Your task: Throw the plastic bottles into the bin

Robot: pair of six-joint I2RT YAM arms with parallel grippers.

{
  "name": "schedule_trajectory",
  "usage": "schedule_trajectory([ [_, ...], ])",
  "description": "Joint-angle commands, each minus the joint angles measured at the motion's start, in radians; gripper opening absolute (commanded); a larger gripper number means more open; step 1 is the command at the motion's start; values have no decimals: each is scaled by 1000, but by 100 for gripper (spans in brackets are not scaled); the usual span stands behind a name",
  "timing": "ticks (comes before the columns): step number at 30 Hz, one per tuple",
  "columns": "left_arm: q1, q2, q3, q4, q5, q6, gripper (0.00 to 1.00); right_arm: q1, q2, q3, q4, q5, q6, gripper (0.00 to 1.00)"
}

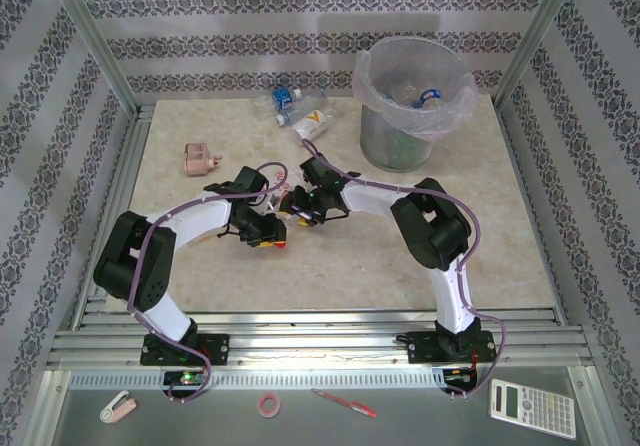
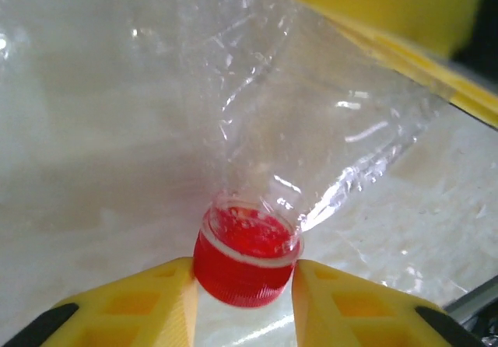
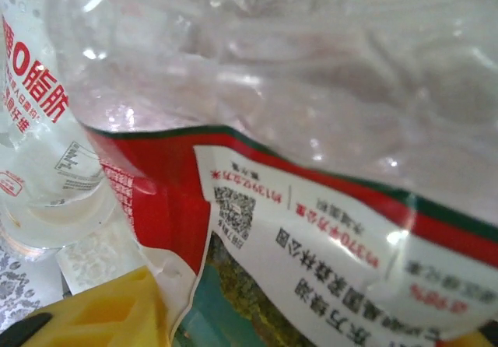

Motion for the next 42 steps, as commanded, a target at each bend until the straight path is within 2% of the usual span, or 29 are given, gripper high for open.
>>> schedule_trajectory([
  [1,-8,-62,25,-21,58,47,46,-3,-49,-34,-24,62,-28,42],
  [6,20,-167,110,-34,114,15,77,-2,-205,-97,-41,91,-81,32],
  [12,121,-319,281,15,217,-91,100,-3,-455,-91,-53,125,-179,31],
  [15,154,-343,406,17,226,-111,100,-7,-566,-57,-55,132,-246,31],
  [18,175,-341,517,-12,183,-117,100,-27,-649,-16,-69,143,-284,30],
  [22,195,-335,591,-19,143,-134,100,-91,-747,6,-142,153,-261,28],
  [25,198,-341,613,-22,122,-126,100,-155,-855,-44,-246,187,-222,26],
  [27,198,-338,619,-38,110,-118,100,-213,-932,-82,-393,225,-199,22],
  [30,199,-329,622,-56,95,-110,100,-307,-1042,-155,-578,267,-213,24],
  [32,199,-325,620,-52,92,-109,100,-422,-1112,-246,-631,214,-208,25],
  [35,199,-310,631,-54,90,-105,100,-591,-1199,-338,-729,203,-218,23],
  [38,198,-298,638,-62,85,-94,100,-720,-1193,-360,-795,192,-277,23],
  [42,198,-277,653,-89,75,-84,100,-792,-1108,-278,-749,163,-319,23],
])
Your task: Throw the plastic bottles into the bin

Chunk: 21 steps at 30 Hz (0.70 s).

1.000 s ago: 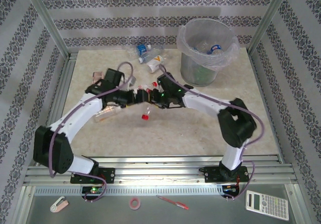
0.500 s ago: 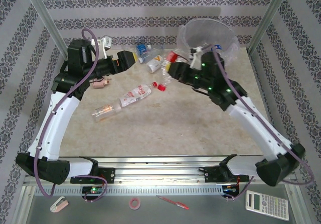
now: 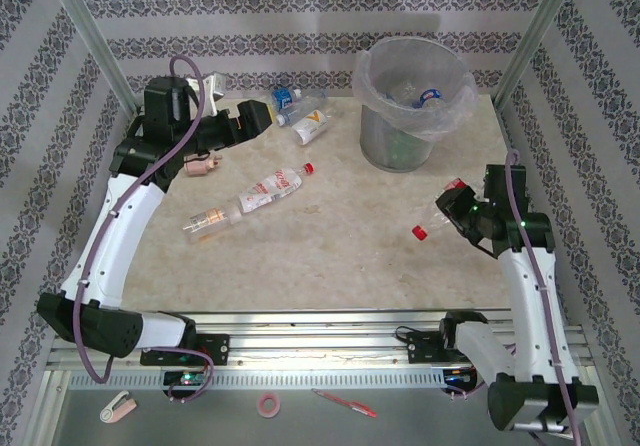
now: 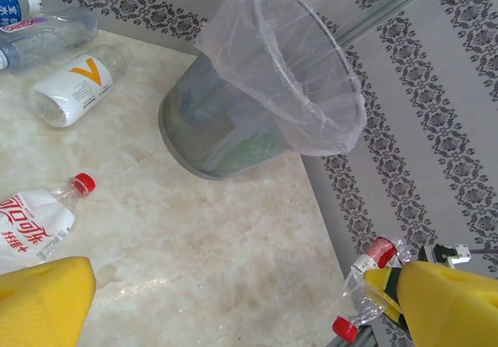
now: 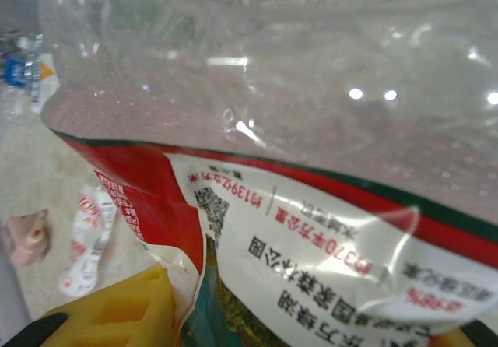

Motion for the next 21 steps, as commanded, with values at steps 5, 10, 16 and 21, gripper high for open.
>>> schedule_trajectory([
  [5,13,21,35,-50,-45,30,100,-29,261,383,290,-198,22,29],
  [10,12,23,-32,-6,-31,8,100,-9,571,873,302,-302,37,62],
  [16,11,35,-133,58,-28,-26,100,-37,605,855,314,-369,51,80],
  [21,-18,100,-141,59,-16,-22,100,-47,509,744,325,-379,34,86],
])
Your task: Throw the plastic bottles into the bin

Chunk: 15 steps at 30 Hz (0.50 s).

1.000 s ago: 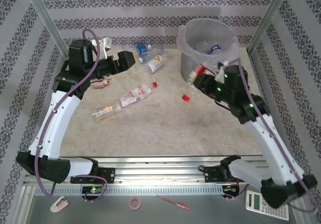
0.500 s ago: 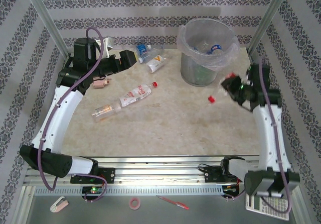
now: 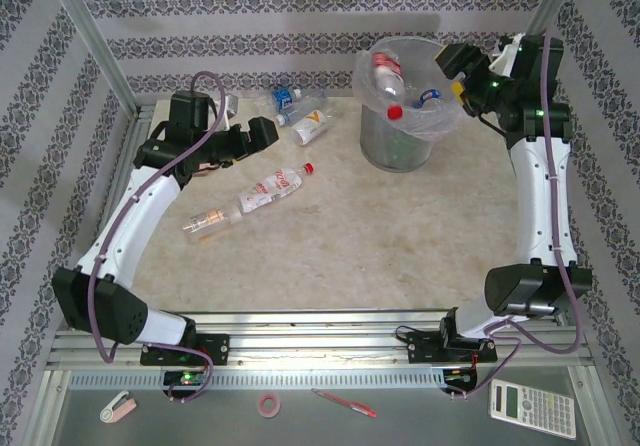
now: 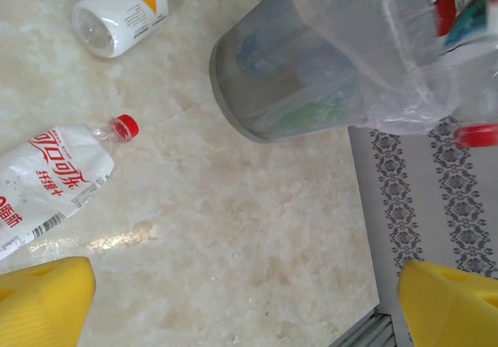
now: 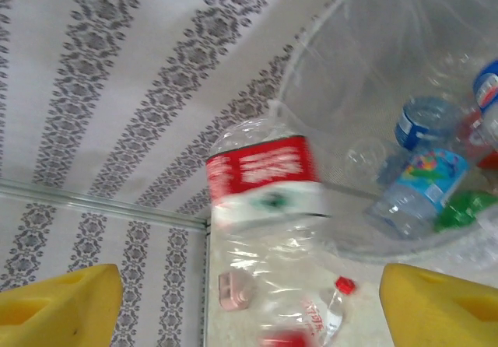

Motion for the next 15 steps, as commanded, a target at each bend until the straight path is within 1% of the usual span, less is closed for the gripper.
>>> schedule_trajectory([
  [1,-23,32,-9,37,-3,13,100,-9,-100,-59,5,-36,-15,86],
  [3,-35,50,-12,23,-19,26,100,-11,-144,-92,-22,-35,-35,86],
  [6,-46,104,0,-5,19,15,100,-15,-194,-142,-61,-17,-53,87],
  [8,-84,148,15,-1,31,25,100,-14,-208,-178,-78,-30,-53,87],
  [10,-131,197,3,54,25,12,100,-11,-235,-236,-67,-19,-46,88],
  [12,-144,262,-20,151,83,-67,100,-8,-259,-286,-49,-24,-34,88],
  [13,-147,287,-20,154,61,-90,100,1,-265,-299,-58,-33,-41,88],
  [15,-156,285,-28,149,-12,-80,100,31,-273,-313,-116,-29,-80,88],
])
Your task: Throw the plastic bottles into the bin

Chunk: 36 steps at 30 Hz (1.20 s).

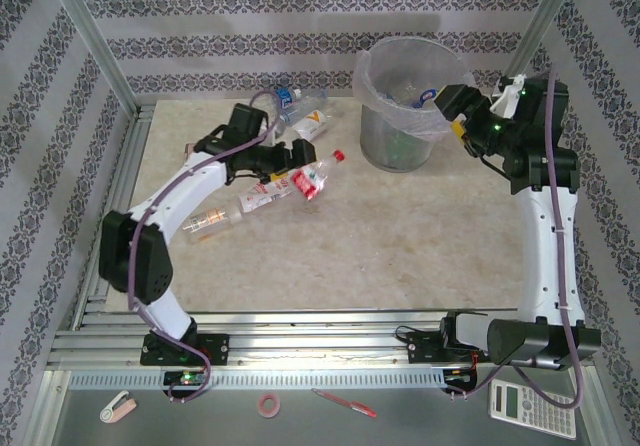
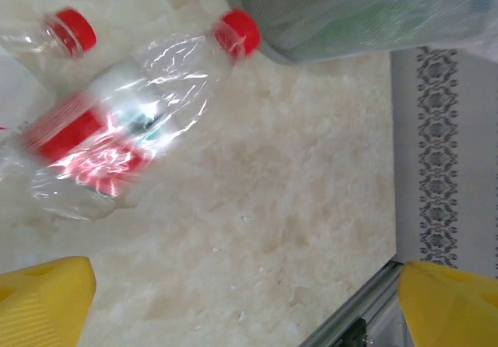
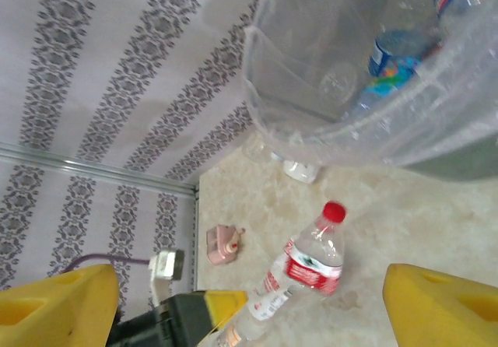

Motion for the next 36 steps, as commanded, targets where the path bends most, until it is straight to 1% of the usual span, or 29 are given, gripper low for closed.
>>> schedule_trajectory([
  [1,-7,6,-18,46,-65,-31,100,44,-13,-52,-81,-4,-60,88],
  [3,-10,48,17,-34,-90,10,100,64,-36,-121,-76,-7,-60,89],
  [6,-27,138,118,-232,-154,85,100,101,-62,-225,-64,17,-48,88],
  [8,-48,157,134,-279,-185,113,100,149,-62,-275,-61,42,-43,88],
  [10,-72,168,134,-302,-187,124,100,229,-35,-331,-45,27,-27,88],
  [12,-92,175,119,-313,-194,129,100,328,20,-365,-52,47,-31,88],
  [13,-97,174,96,-302,-192,118,100,388,54,-387,-37,54,-41,88],
  [15,-98,160,48,-269,-188,72,98,460,129,-423,-18,87,-65,87],
  [17,-97,126,-4,-207,-172,27,99,502,209,-434,1,105,-106,85],
  [19,-97,97,-44,-146,-131,-7,99,531,289,-403,-28,146,-164,84],
  [24,-106,70,-128,-79,-67,-45,94,550,434,-357,-75,218,-311,83],
  [27,-114,72,-181,-29,-42,-72,89,552,489,-345,-75,206,-365,83],
  [31,-121,78,-226,62,-23,-126,86,552,531,-343,-88,218,-430,84],
  [36,-138,142,-216,142,6,-170,82,555,583,-357,-76,200,-473,85],
])
